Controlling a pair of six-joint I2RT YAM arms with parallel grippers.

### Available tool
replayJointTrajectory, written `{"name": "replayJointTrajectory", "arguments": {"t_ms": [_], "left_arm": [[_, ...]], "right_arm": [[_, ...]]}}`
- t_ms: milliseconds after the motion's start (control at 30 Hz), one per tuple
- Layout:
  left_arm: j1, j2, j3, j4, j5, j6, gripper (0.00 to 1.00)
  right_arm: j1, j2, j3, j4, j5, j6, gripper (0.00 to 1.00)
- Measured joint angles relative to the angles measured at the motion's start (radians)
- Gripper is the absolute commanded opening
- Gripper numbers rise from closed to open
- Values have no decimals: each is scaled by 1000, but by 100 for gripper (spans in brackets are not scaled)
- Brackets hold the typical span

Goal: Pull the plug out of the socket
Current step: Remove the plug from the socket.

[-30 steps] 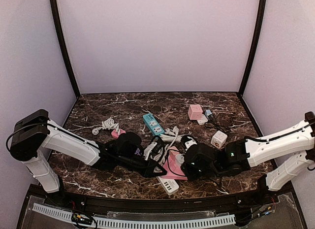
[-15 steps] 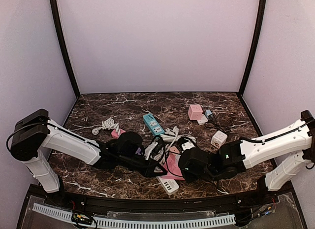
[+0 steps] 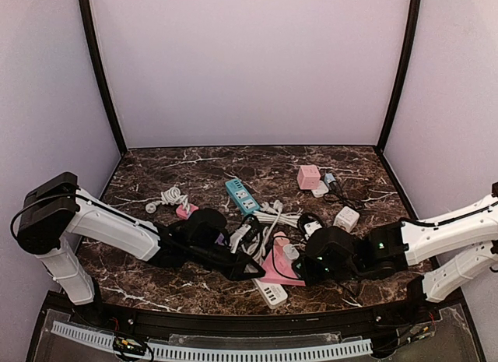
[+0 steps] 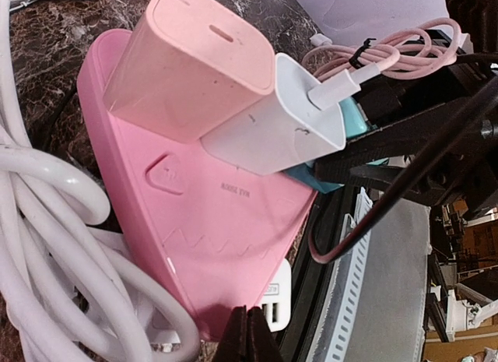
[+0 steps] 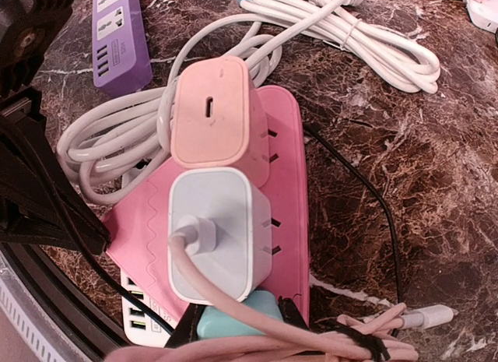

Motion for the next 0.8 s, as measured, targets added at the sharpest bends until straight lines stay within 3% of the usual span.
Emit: {"name": "replayJointTrajectory", "arguments": {"t_ms": [300, 800], "left_arm": [[0, 3, 15, -24, 0, 8, 2], [0, 19, 44, -41, -4, 17, 1]], "right_arm": [[5, 23, 12, -8, 17, -7, 0], [67, 219, 218, -213, 137, -37, 0]]}}
